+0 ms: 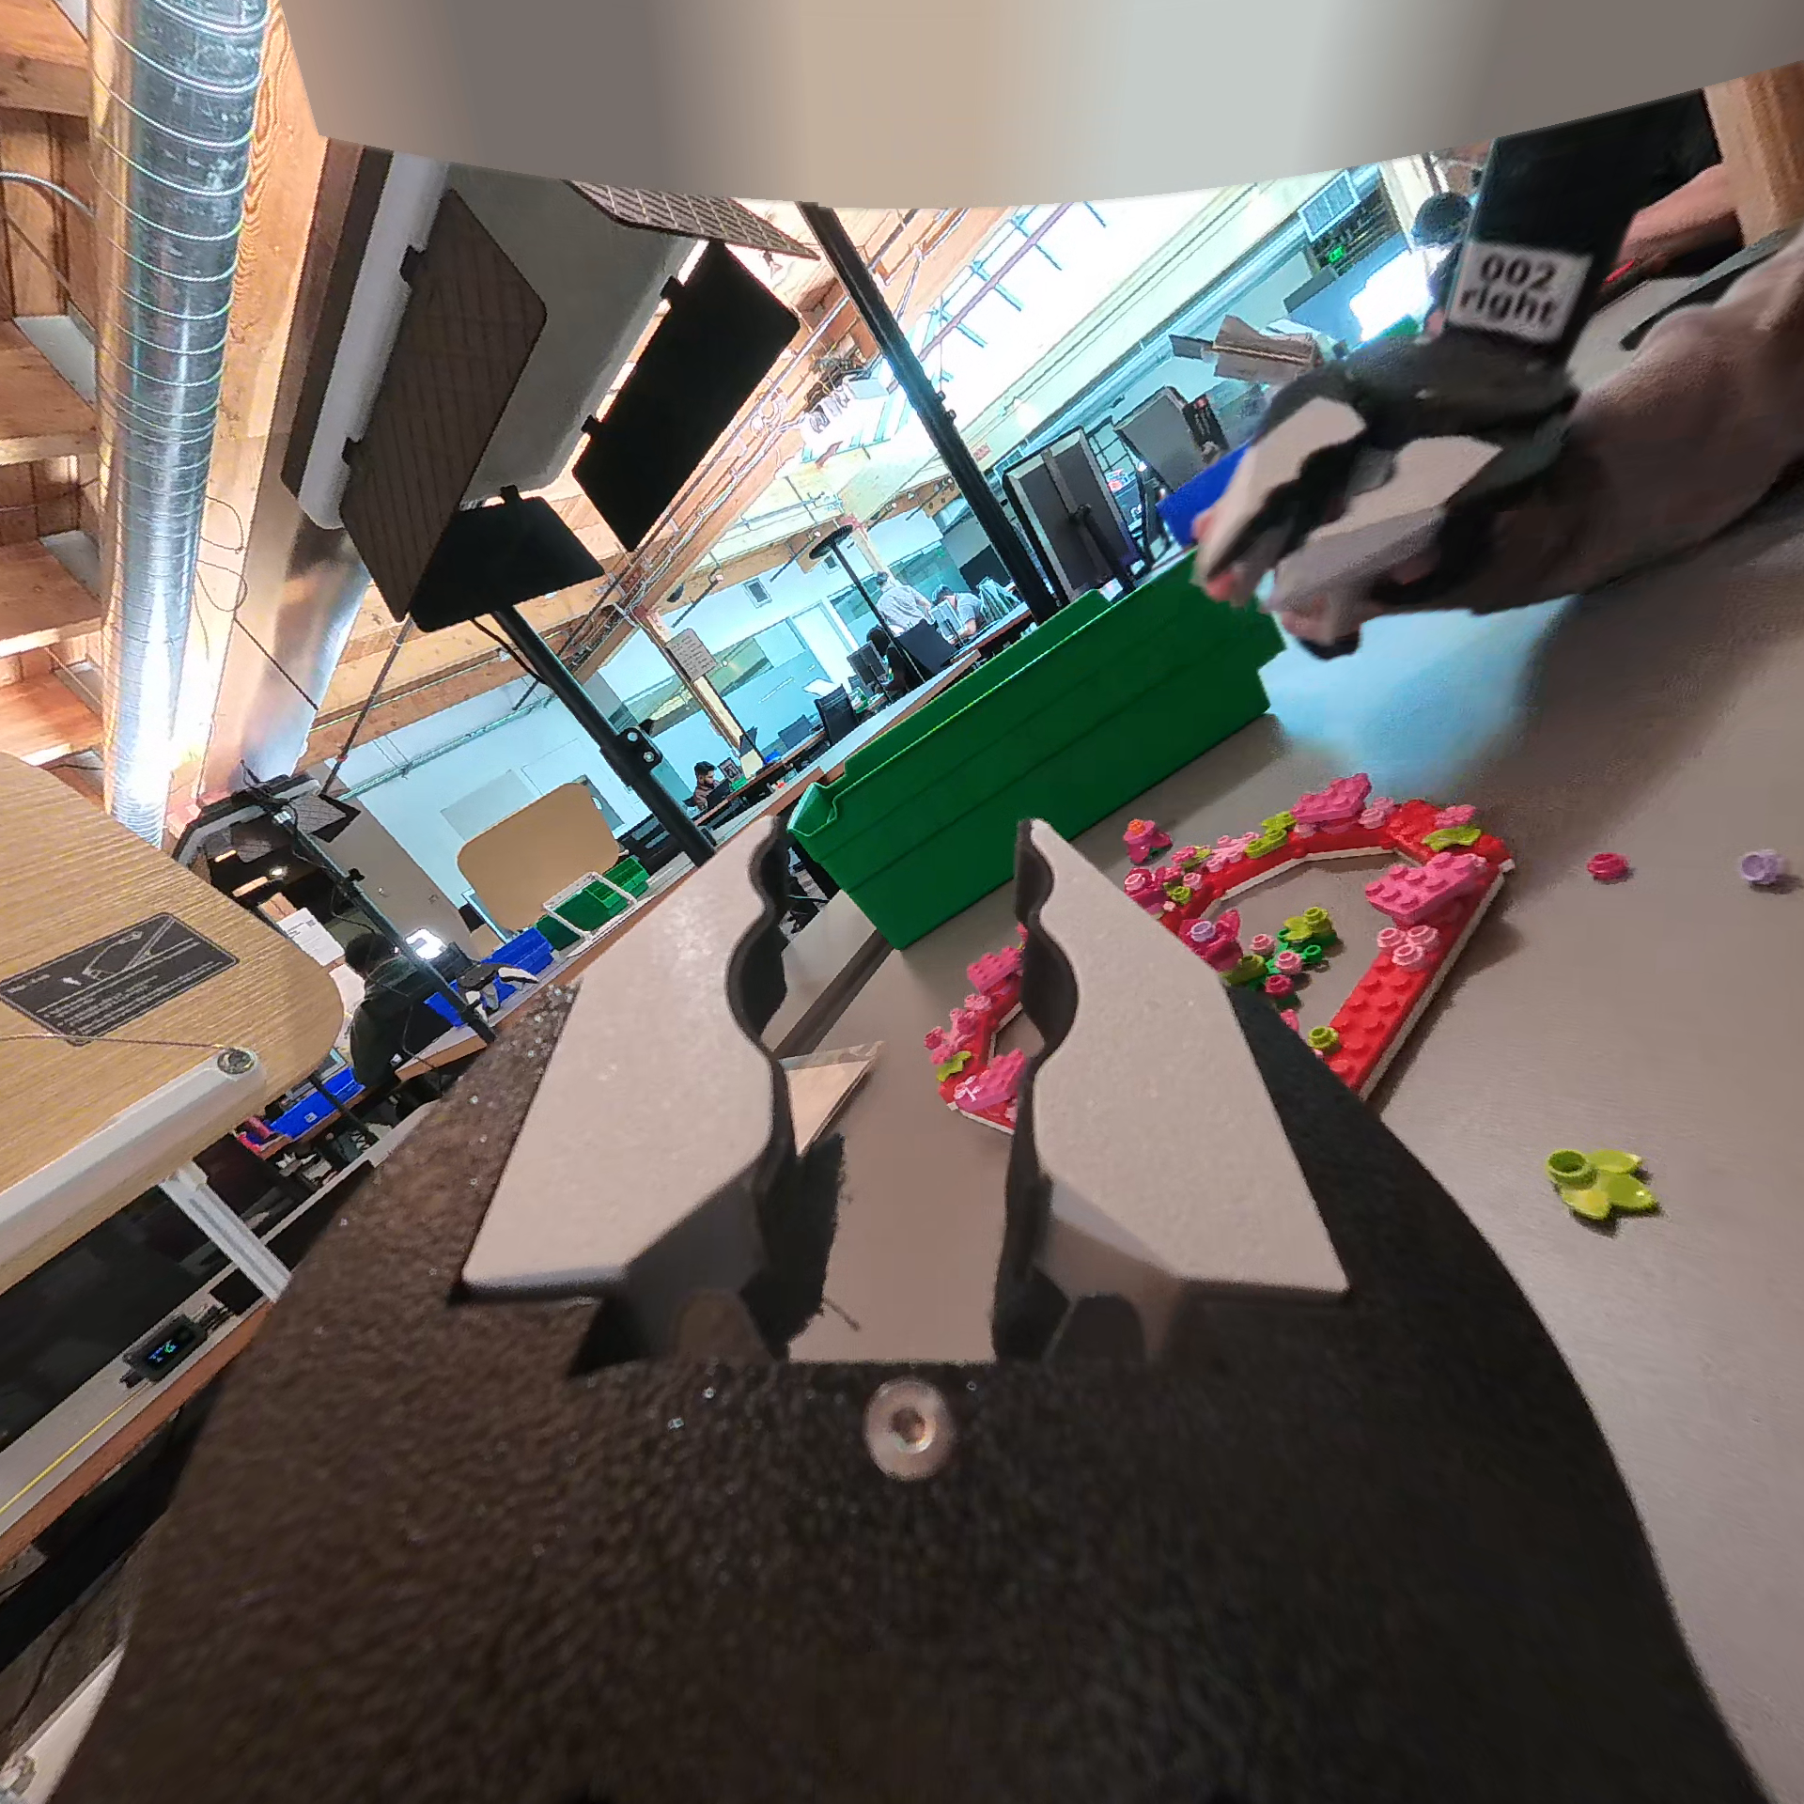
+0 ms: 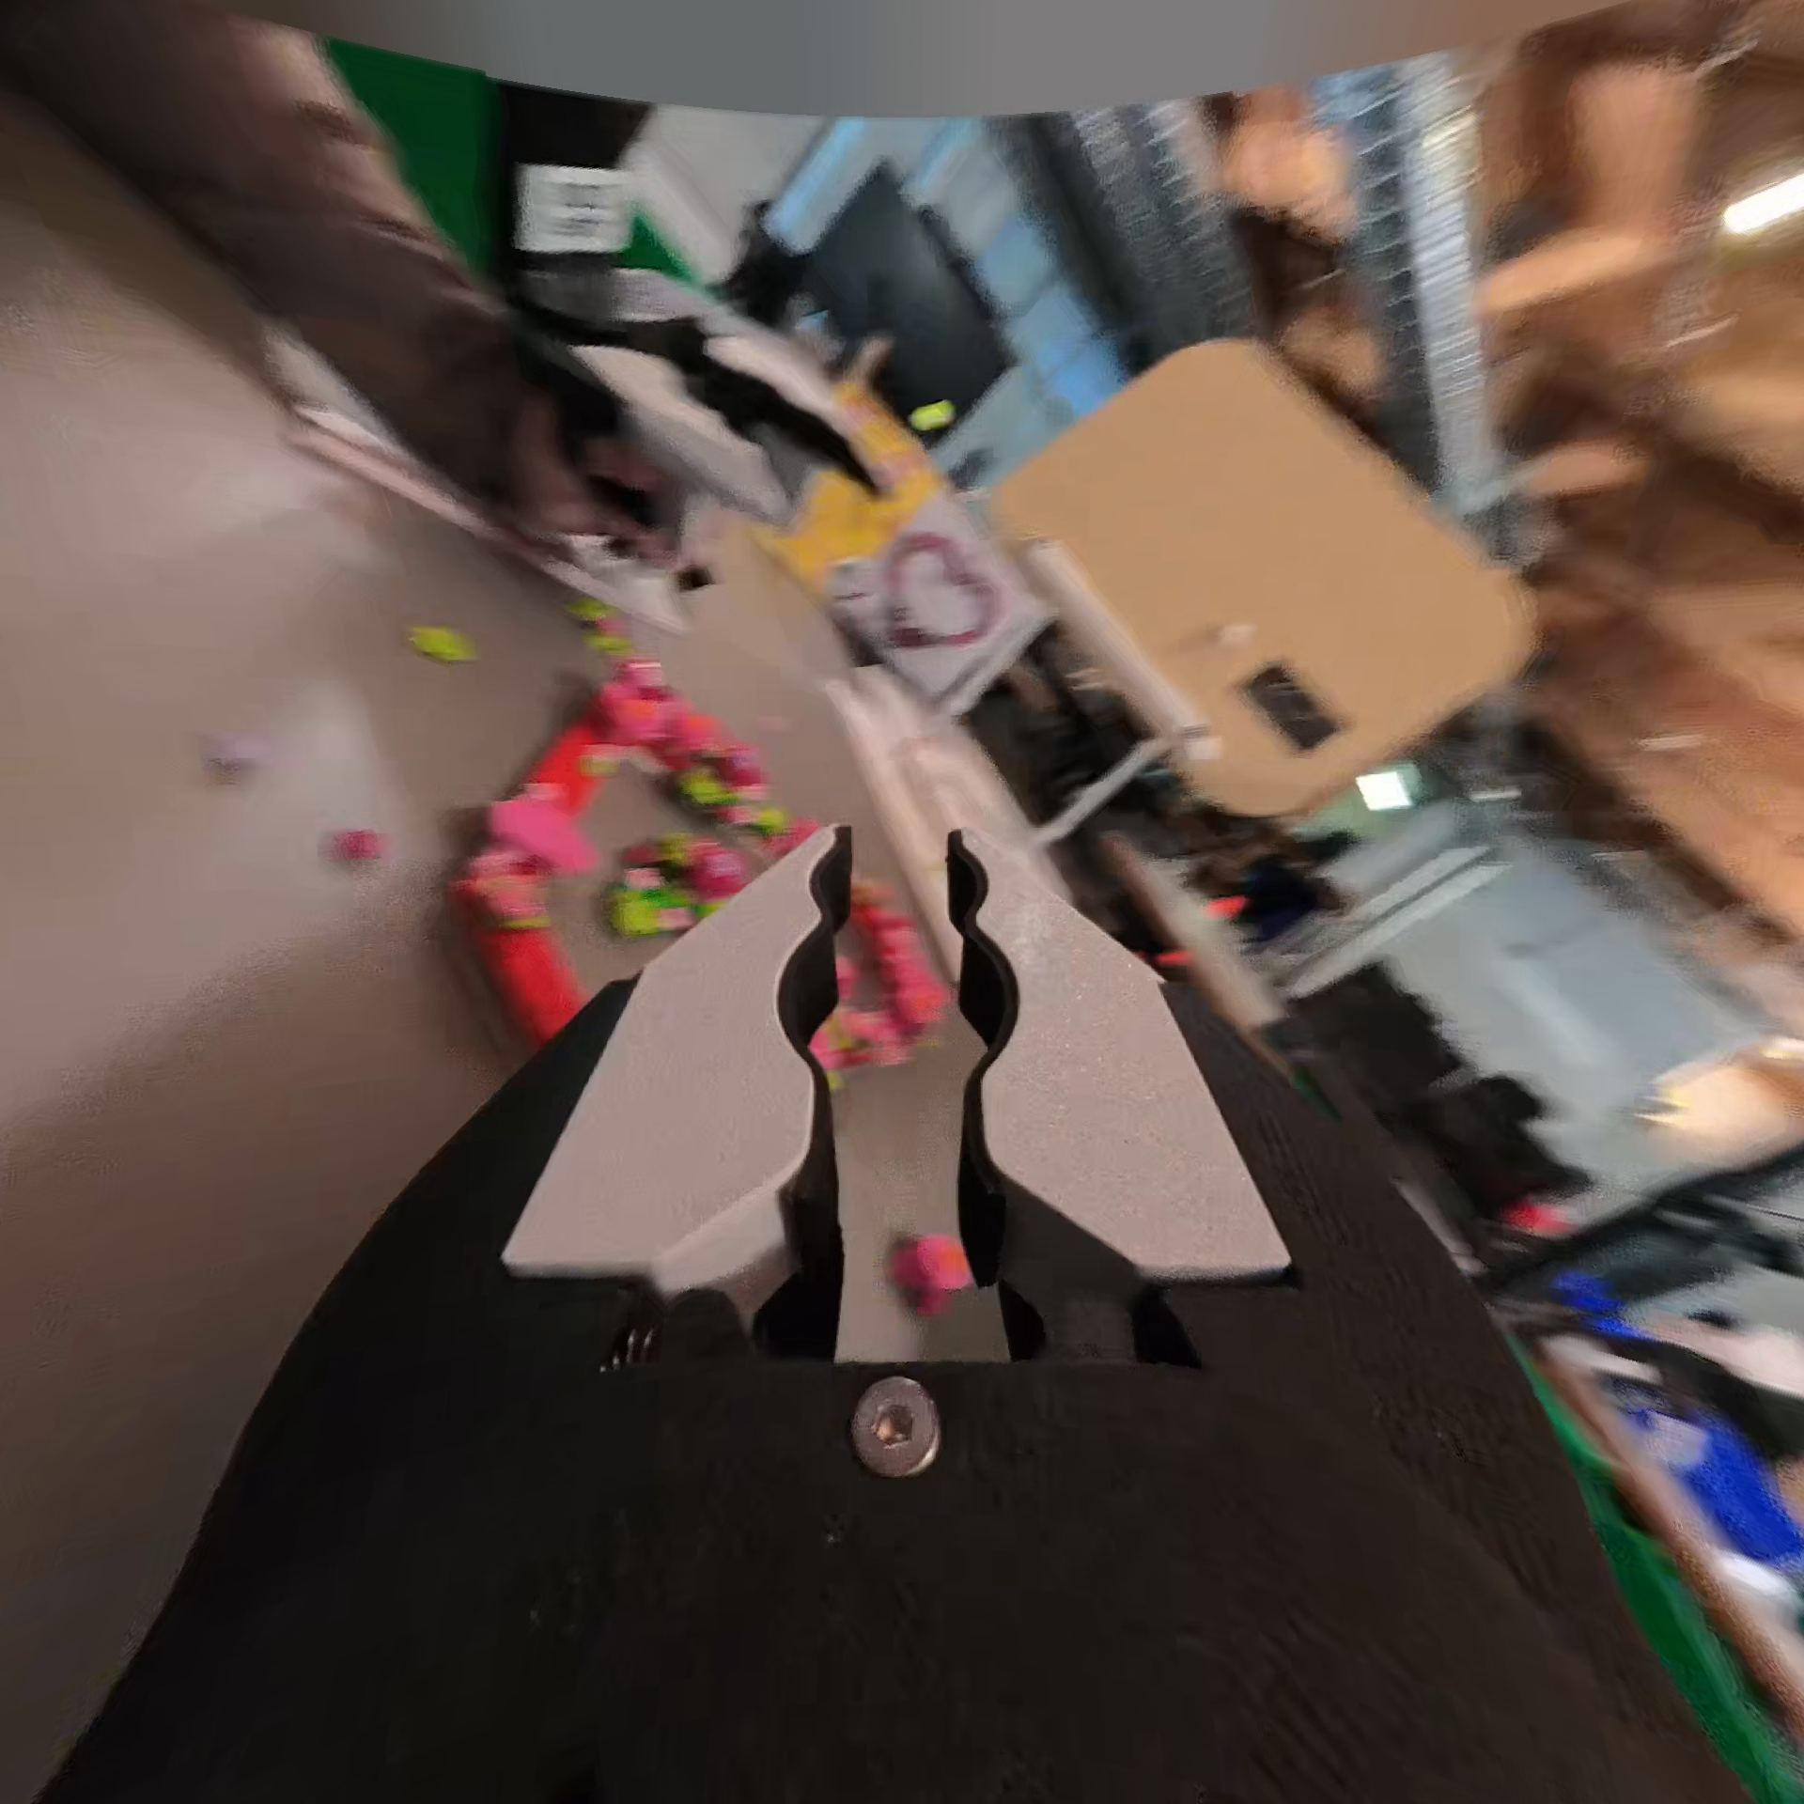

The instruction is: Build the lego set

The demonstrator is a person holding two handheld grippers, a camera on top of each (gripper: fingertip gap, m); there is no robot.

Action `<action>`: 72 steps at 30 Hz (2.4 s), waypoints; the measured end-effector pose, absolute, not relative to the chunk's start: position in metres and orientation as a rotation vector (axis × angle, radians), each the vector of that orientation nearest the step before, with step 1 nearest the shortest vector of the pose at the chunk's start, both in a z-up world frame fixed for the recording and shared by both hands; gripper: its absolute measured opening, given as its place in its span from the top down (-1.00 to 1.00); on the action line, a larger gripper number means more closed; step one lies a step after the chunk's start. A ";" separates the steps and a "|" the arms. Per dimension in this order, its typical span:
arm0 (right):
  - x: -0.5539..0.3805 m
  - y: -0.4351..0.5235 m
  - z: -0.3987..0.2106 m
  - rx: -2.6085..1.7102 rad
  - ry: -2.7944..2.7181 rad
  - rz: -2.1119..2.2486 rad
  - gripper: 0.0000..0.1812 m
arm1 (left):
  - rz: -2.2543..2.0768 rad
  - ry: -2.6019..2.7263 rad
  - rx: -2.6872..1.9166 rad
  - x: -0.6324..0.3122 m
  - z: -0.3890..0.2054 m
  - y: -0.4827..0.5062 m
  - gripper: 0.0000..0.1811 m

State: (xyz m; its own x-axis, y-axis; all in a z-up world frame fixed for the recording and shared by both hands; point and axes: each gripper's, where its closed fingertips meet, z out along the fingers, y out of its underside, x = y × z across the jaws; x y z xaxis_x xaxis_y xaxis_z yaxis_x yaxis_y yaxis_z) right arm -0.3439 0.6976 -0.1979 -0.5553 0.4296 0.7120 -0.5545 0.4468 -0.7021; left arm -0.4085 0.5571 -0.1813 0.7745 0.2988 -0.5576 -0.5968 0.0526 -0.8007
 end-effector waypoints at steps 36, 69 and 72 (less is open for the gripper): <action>-0.212 0.703 -0.297 -0.213 -2.832 1.346 0.80 | 0.707 0.317 -1.391 -0.404 -0.189 0.563 0.53; -0.256 0.698 -0.279 -0.163 -2.552 1.376 0.92 | 0.482 0.525 -1.674 -0.361 -0.225 0.597 0.44; -0.269 0.695 -0.278 -0.101 -2.564 1.366 0.92 | 0.276 0.502 -1.769 -0.339 -0.227 0.614 0.33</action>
